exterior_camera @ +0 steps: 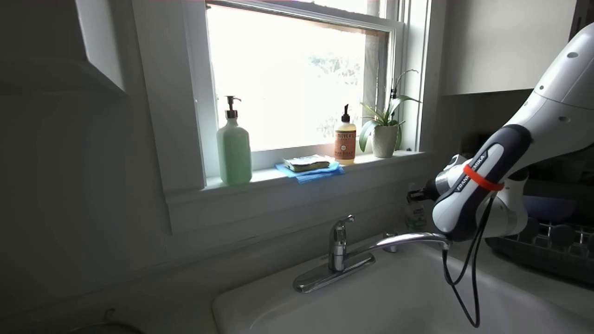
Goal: Put the bottle upright
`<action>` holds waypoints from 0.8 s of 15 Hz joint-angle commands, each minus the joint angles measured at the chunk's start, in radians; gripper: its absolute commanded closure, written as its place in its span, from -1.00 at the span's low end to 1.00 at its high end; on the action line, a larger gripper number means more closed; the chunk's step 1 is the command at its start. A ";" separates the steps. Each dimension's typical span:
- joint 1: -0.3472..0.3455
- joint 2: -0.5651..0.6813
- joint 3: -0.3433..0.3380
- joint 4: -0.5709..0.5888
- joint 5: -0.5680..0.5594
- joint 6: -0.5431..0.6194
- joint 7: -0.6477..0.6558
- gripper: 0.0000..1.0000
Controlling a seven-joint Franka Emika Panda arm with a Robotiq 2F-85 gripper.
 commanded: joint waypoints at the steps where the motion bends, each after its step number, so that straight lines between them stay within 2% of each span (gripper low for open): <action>1: 0.005 0.049 -0.015 0.053 0.015 0.052 0.038 0.85; 6: -0.028 0.093 -0.005 0.083 0.003 0.155 0.088 0.85; 12: -0.022 0.117 -0.013 0.095 0.025 0.160 0.073 0.85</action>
